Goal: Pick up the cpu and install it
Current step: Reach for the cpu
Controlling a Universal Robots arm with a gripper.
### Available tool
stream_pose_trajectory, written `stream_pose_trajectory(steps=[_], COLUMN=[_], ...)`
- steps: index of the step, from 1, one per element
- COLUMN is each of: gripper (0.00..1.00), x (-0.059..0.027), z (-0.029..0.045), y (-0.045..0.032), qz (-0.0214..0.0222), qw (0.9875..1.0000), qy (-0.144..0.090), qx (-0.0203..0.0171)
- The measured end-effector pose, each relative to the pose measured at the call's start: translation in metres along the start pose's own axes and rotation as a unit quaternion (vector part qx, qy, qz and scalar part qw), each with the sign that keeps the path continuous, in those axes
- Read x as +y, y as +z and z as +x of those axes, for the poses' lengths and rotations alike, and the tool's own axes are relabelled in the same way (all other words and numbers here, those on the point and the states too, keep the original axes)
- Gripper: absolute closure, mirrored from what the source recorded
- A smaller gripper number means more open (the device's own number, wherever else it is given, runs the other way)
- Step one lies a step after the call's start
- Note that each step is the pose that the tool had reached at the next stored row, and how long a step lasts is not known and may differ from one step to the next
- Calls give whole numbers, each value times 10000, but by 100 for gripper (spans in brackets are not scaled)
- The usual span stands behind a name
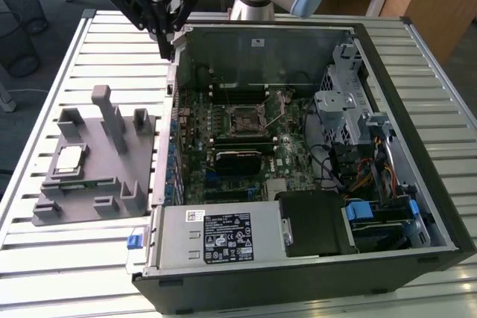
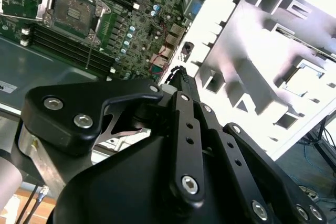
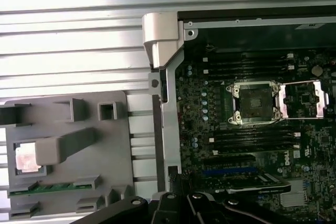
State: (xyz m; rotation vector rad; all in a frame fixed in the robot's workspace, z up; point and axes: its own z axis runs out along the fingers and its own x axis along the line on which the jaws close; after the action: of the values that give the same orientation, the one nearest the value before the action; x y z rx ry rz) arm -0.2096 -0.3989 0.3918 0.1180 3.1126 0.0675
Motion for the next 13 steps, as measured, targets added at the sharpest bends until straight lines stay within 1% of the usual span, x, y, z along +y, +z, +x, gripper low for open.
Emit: stream_pose_trajectory(steps=[13], gripper=[89], x=[-15], z=[195], y=[-1], qz=[0], qw=[10000], qy=[0], qx=[0])
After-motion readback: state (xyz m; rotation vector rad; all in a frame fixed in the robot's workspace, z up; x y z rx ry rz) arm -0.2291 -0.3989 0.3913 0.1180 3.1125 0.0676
